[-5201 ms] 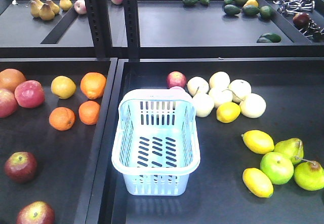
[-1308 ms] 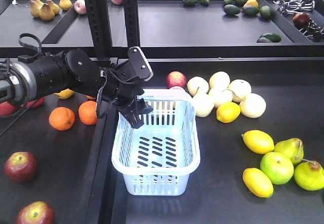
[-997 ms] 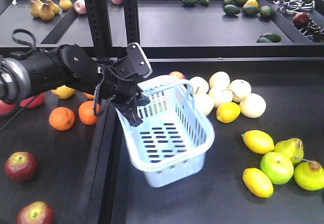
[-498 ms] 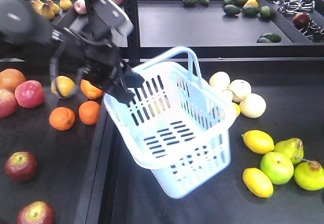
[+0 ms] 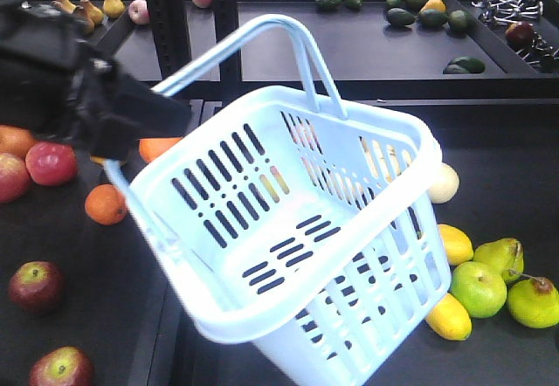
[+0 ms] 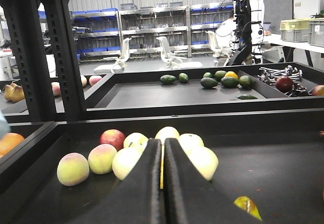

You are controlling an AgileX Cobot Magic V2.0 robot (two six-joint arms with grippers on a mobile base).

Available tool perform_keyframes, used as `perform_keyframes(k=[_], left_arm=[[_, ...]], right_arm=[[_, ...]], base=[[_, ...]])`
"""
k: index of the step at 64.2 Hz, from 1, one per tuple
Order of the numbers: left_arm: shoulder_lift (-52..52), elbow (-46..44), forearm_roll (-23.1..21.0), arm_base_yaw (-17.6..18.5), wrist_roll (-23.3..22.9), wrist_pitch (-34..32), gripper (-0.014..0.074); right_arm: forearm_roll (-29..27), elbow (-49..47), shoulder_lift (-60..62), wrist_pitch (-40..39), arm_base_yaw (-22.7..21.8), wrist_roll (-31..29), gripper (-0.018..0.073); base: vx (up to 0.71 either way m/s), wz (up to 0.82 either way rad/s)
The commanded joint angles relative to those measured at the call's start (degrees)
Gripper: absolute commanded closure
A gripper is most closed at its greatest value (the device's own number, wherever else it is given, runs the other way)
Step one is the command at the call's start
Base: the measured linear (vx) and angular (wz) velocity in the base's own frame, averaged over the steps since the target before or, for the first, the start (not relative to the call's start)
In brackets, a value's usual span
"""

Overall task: Pick three apples into basket with both arms
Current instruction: 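Lift the light-blue basket by its handle with the left gripper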

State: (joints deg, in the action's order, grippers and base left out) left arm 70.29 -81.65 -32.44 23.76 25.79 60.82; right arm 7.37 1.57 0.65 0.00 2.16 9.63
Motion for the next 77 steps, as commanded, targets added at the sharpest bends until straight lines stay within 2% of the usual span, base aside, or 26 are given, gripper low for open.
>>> perform_keyframes(k=[1,7,15,27,40,77], left_arm=[[-6.61,3.36,0.82,0.14,-3.49,-5.17,0.0604],[-11.78,10.3,2.26,0.14,-5.26,-7.99,0.0604],[-18.54,19.25,2.19,0.14,-5.31,-12.72,0.0604],[-26.88,27.1,1.74,0.14,-5.31,-20.68,0.0604],[-30.82,28.4,1.82,0.14,-5.26,-20.33,0.0604],[-30.64,28.4,1.77,0.14,-5.26,-19.99,0.0604]], right_arm=[[0.52,0.82,0.76,-4.38,-0.34,-0.47,0.0563],[0.52,0.82,0.76,-4.38,-0.34,-0.47,0.0563],[0.52,0.82,0.76,-4.38,-0.34,-0.47,0.0563],[0.52,0.82,0.76,-4.38,-0.34,-0.47,0.0563],[0.52,0.82,0.76,-4.38,-0.34,-0.47,0.0563],[0.52,0.82,0.76,-4.38,-0.34,-0.47,0.0563]], base=[[0.0,0.0],[0.0,0.0],[0.0,0.0],[0.0,0.0],[0.0,0.0],[0.0,0.0]])
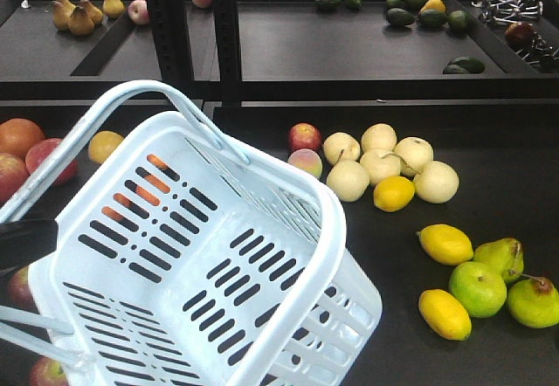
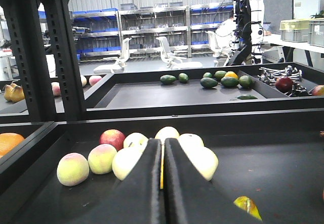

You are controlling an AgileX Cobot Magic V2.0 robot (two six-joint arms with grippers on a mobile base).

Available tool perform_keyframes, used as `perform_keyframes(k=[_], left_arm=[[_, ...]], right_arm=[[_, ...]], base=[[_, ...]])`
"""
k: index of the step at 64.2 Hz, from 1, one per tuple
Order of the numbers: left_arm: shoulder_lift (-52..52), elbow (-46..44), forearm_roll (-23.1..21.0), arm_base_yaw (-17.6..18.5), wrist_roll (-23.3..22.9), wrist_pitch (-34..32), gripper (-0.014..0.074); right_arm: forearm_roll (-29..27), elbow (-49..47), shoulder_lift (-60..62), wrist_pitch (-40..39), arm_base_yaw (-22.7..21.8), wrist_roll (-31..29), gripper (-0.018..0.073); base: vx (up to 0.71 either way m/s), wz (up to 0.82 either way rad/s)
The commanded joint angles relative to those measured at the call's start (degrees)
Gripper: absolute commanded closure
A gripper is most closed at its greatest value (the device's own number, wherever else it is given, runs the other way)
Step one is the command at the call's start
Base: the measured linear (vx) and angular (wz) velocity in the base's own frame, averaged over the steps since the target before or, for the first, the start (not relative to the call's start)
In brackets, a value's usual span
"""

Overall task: Pick three apples into basket with both arms
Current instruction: 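Lift the light-blue basket by its handle with the left gripper, then drive the base away from the table holding the basket in the left gripper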

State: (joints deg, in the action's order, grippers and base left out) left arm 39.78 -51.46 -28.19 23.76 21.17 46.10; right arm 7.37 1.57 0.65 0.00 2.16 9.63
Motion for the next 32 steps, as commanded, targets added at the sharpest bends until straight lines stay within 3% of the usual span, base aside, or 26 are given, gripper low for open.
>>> perform_keyframes(k=[1,32], left_arm=[[-0.14,-1.78,-2.49,0.14,-0.64,-5.28,0.0604],[-0.14,-1.78,-2.49,0.14,-0.64,-5.28,0.0604]], right_arm=[[0.52,0.82,0.76,-4.38,-0.34,-0.47,0.0563],[0.52,0.82,0.76,-4.38,-0.34,-0.47,0.0563]], base=[[0.0,0.0],[0.0,0.0]])
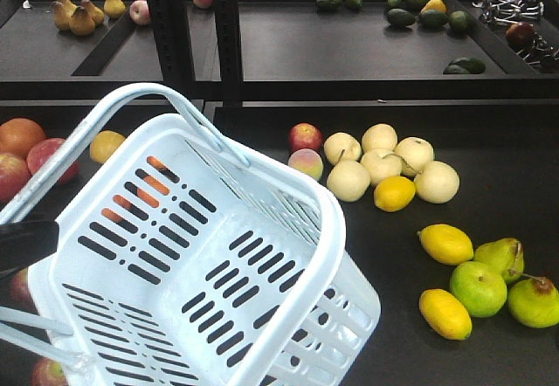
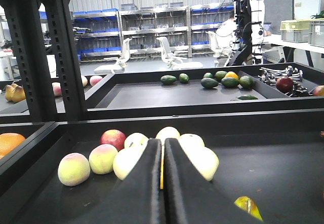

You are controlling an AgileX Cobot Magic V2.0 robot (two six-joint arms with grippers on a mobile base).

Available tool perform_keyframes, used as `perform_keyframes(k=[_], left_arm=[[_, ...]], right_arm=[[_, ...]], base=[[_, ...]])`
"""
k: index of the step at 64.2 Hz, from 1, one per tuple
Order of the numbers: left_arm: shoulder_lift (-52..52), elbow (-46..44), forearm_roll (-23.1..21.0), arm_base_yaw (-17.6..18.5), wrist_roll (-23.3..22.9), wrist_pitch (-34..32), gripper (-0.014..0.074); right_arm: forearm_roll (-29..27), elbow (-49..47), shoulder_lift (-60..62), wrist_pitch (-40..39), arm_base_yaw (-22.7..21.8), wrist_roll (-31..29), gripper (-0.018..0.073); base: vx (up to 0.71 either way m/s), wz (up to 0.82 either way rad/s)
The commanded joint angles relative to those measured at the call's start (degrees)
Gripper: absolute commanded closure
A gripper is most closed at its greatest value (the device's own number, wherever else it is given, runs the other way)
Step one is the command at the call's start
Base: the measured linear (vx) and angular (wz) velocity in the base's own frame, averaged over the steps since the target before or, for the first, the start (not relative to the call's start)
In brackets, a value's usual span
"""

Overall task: Pick three apples into basket with both arms
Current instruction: 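Drive the base away from the table holding the basket in the left gripper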

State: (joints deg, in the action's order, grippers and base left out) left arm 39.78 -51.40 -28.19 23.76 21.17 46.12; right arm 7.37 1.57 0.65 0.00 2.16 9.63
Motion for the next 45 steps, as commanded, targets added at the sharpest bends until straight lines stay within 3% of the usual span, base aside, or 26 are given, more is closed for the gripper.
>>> perform_keyframes(k=[1,45], left_arm=[[-0.14,-1.84,-2.49,0.14,-0.64,-5.3,0.0604],[-0.14,-1.84,-2.49,0.14,-0.64,-5.25,0.0603]], right_arm=[[0.52,0.82,0.76,-4.38,-0.34,-0.47,0.0563],[0.52,0.82,0.76,-4.38,-0.34,-0.47,0.0563]], base=[[-0.01,0.03],[-0.08,0.19]])
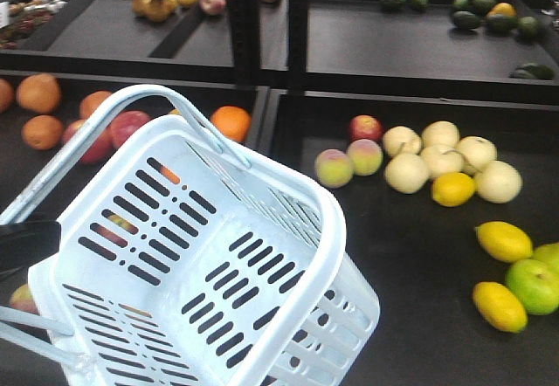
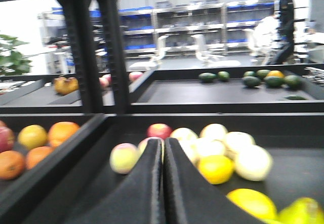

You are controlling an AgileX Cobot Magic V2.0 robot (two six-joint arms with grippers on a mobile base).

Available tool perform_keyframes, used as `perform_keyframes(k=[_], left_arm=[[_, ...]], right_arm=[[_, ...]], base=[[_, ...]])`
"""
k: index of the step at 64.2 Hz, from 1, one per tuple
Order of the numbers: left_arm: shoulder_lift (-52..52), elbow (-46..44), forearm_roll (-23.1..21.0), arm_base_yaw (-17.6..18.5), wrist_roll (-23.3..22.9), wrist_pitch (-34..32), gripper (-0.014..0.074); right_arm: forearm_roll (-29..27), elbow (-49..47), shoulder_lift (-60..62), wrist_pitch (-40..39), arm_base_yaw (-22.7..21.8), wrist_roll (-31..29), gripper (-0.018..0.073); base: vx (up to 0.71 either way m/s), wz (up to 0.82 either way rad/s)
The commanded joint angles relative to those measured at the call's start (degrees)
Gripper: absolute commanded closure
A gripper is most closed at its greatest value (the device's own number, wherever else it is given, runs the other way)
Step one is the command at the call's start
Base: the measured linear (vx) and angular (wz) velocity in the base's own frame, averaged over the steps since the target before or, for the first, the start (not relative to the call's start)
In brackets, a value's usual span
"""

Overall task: Pick three apples into basket with both arms
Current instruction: 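Drive the base away from the table holding the basket in the left gripper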

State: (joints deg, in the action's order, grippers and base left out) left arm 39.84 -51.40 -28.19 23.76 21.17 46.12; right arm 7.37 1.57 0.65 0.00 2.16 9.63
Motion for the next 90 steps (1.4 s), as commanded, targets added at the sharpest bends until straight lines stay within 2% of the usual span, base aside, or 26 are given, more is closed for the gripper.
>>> perform_keyframes(k=[1,90], left_arm=[[-0.19,-1.84,-2.49,0.14,-0.64,-5.25,0.0603],[-0.33,-1.84,-2.49,0.14,-0.64,-5.25,0.0603]], right_arm=[[0.52,0.82,0.76,-4.38,-0.34,-0.47,0.0563],[0.52,0.82,0.76,-4.38,-0.34,-0.47,0.0563]], base=[[-0.11,0.43],[-0.16,0.56]])
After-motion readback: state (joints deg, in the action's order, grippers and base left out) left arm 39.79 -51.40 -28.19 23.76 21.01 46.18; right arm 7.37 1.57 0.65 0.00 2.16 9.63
